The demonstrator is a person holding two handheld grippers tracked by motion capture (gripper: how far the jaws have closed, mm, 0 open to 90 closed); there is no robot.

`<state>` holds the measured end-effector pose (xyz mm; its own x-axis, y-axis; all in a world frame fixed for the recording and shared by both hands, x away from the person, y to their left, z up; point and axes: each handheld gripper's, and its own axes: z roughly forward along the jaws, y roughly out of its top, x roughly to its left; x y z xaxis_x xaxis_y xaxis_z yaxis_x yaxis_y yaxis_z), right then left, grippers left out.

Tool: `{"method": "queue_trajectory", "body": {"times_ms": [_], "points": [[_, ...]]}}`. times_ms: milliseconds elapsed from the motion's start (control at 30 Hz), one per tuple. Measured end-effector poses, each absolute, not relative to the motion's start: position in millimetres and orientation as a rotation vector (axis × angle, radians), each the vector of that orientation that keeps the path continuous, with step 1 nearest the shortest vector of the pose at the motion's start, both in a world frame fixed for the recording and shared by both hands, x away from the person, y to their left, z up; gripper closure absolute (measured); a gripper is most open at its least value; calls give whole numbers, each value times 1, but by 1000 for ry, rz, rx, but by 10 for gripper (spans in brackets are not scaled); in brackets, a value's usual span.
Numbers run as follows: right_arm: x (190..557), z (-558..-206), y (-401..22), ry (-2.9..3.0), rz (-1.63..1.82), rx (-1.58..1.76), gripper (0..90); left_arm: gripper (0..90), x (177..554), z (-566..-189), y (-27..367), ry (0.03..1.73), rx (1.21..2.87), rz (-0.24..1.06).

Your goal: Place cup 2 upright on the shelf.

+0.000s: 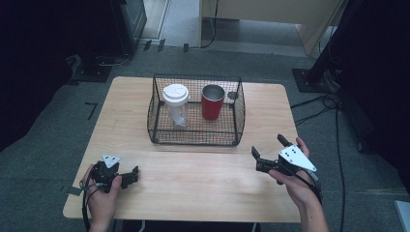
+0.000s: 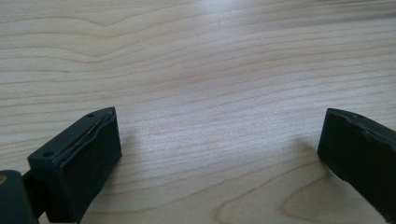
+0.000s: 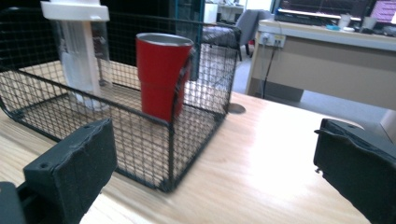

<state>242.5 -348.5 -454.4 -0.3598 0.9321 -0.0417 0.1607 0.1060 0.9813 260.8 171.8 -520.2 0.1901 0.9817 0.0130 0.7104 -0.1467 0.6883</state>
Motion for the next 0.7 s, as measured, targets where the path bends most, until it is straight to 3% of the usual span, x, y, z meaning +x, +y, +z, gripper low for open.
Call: {"method": "queue_trajectory", "body": {"times_ms": [700], "points": [[210, -498, -406, 1602, 1176, 1254, 0, 2, 261, -520, 172, 1578, 1923, 644]]}}
